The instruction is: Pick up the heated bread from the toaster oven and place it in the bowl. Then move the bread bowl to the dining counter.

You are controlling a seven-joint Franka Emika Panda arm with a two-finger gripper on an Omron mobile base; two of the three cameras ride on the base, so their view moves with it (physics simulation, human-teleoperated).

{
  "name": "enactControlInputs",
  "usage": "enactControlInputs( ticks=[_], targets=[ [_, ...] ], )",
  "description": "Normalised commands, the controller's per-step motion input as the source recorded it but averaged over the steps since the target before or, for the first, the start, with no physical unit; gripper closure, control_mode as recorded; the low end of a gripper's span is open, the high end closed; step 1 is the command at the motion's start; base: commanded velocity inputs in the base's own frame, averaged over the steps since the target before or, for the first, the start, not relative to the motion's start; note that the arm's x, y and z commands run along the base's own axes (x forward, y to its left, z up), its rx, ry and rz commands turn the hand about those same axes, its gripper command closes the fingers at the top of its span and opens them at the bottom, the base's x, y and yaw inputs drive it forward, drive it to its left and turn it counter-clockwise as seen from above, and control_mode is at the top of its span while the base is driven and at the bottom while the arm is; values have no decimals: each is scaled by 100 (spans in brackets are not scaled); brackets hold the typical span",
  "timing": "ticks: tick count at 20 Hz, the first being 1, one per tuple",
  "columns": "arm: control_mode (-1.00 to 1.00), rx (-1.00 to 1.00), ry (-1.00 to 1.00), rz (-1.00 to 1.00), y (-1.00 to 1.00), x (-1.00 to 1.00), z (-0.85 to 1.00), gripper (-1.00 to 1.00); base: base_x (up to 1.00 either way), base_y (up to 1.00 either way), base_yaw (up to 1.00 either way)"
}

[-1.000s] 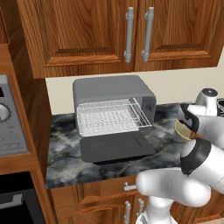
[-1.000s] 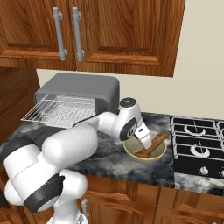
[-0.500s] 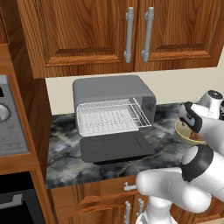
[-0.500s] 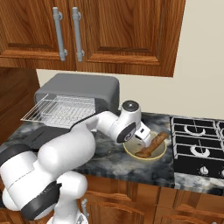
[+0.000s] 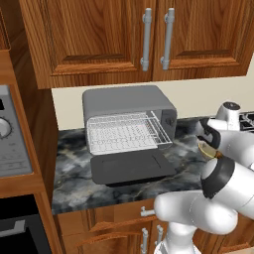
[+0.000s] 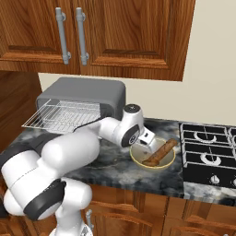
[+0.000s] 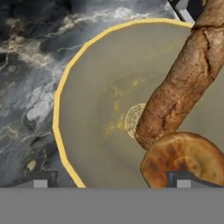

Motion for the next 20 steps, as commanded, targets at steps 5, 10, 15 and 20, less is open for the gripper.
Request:
enactControlInputs(
  ticks=[5, 10, 15, 20],
  targets=[
    [-100, -1, 14, 7, 0, 1, -36, -100, 0, 0, 0],
    [-100, -5, 7, 11, 0, 0, -26, -100, 0, 0, 0],
    [-100, -14, 0, 16, 0, 7, -35, -100, 0, 0, 0],
    [-100, -7, -3, 15, 0, -15, -1, -100, 0, 0, 0]
  ],
)
